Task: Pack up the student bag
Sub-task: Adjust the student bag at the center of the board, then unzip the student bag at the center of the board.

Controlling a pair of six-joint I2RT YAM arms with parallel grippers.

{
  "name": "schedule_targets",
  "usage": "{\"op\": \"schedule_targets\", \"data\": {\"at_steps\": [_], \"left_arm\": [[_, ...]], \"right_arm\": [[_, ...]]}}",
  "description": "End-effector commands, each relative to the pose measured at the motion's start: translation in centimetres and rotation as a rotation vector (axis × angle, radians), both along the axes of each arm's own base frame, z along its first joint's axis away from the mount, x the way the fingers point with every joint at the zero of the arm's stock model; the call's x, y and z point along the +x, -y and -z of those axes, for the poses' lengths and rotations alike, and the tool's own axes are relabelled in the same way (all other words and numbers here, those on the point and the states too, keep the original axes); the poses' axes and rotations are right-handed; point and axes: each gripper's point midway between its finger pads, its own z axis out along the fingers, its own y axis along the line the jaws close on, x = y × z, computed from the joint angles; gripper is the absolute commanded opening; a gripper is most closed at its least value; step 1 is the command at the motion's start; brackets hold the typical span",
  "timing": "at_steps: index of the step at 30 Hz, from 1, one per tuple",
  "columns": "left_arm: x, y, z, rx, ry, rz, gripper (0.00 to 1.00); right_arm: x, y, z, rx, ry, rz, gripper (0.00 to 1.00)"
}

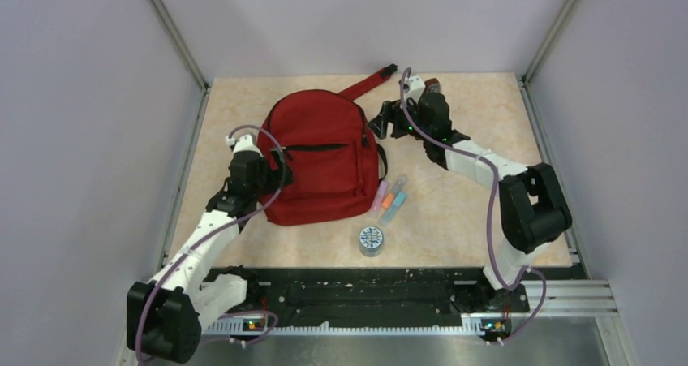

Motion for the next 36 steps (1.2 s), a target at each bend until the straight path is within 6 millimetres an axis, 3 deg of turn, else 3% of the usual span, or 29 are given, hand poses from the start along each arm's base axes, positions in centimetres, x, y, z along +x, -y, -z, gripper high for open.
{"op": "schedule_targets", "data": {"at_steps": [1, 8, 16, 21, 23, 26, 30, 36], "left_arm": [[3.2, -0.1, -1.6, -0.035, 0.111, -0.022, 0.97], [5.2, -1.0, -0.6, 0.011, 0.092, -0.028, 0.94], [6.5, -1.5, 1.6, -0.019, 0.084, -0.038, 0.63], [6.2, -0.8, 2.9, -0.041, 0.052, 0.001, 0.39], [5.6, -0.2, 3.6, -0.045, 0.014, 0.037, 0.24], [4.5, 0.4, 4.7, -0.060, -0.028, 0.077, 0.11], [3.0, 0.7, 5.8, -0.084, -0.056, 0.091, 0.00], [1.2, 1.3, 6.8, -0.120, -0.082, 0.118, 0.00]], "right_arm": [[-3.7, -3.6, -2.7, -0.007, 0.071, -0.095, 0.72], [-7.6, -11.3, -2.7, -0.015, 0.075, -0.273, 0.68], [-8.8, -18.5, -0.7, -0.047, 0.068, -0.364, 0.60], [-8.1, -21.4, 0.8, -0.076, 0.082, -0.368, 0.52], [-7.7, -22.3, 1.3, -0.090, 0.093, -0.367, 0.49], [-6.9, -23.3, 2.1, -0.116, 0.110, -0.354, 0.46], [-6.7, -24.8, 3.1, -0.151, 0.132, -0.362, 0.45], [-7.6, -26.7, 4.6, -0.184, 0.153, -0.389, 0.45]]}}
